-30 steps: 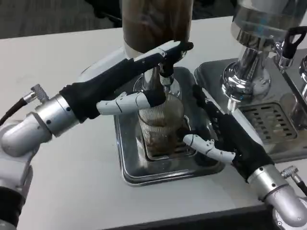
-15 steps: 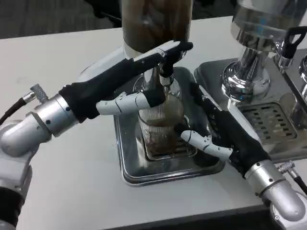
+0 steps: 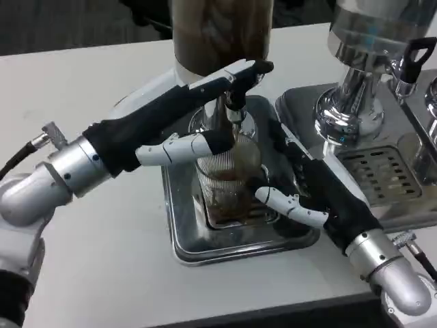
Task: Grasp the cup under the faucet to collect the drink, then remove the cup.
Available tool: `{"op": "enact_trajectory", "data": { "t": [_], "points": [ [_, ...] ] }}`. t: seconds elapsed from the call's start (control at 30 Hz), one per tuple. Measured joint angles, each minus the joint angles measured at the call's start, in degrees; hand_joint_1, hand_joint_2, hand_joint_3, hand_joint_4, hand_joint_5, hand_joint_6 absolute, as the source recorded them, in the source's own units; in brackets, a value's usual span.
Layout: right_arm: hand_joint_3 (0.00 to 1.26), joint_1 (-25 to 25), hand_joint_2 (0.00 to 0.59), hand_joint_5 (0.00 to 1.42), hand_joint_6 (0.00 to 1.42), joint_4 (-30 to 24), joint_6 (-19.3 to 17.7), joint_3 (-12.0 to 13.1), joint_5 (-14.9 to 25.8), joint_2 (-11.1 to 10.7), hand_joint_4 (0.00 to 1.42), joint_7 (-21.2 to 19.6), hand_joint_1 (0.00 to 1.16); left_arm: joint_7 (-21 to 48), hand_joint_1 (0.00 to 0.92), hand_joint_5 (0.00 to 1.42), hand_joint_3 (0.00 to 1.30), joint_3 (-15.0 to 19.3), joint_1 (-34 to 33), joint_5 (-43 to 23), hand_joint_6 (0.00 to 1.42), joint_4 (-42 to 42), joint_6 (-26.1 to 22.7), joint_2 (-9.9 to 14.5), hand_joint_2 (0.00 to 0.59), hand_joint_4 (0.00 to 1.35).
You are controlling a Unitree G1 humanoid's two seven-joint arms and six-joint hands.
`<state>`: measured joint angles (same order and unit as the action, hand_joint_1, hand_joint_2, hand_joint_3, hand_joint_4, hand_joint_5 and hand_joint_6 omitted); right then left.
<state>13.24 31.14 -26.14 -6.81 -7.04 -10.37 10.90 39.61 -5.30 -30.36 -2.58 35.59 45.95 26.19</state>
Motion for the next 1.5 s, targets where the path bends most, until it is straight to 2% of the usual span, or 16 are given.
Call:
{"op": "enact_trajectory", "data": {
  "t": [0.47,0.73,1.1,1.5],
  "points": [
    [0.0,0.6,0.244,0.0,0.0,0.1,0.0,0.0,0.1,0.7,0.0,0.5,0.55,3.1,0.0,0.08,0.12,0.5,0.5,-6.1,0.03,-0.3,-5.2,-0.3,0.099,0.0],
    [0.0,0.6,0.244,0.0,0.0,0.4,0.0,0.0,0.1,0.7,0.0,0.5,0.55,5.6,0.0,0.09,0.14,2.1,0.5,-8.6,0.04,-0.3,-7.9,-1.6,0.099,0.01],
    [0.0,0.6,0.244,0.0,0.0,1.2,-0.1,0.0,0.1,0.8,0.0,0.5,0.55,7.5,0.0,0.11,0.16,3.8,0.5,-10.8,0.05,-1.2,-9.9,-2.2,0.097,0.03],
    [0.0,0.9,0.249,0.0,0.0,2.2,-0.5,0.1,0.2,0.9,0.0,0.5,0.54,9.4,0.0,0.13,0.18,8.1,0.9,-17.7,0.07,-11.9,-15.5,-2.4,0.097,0.07]
  ]
}}
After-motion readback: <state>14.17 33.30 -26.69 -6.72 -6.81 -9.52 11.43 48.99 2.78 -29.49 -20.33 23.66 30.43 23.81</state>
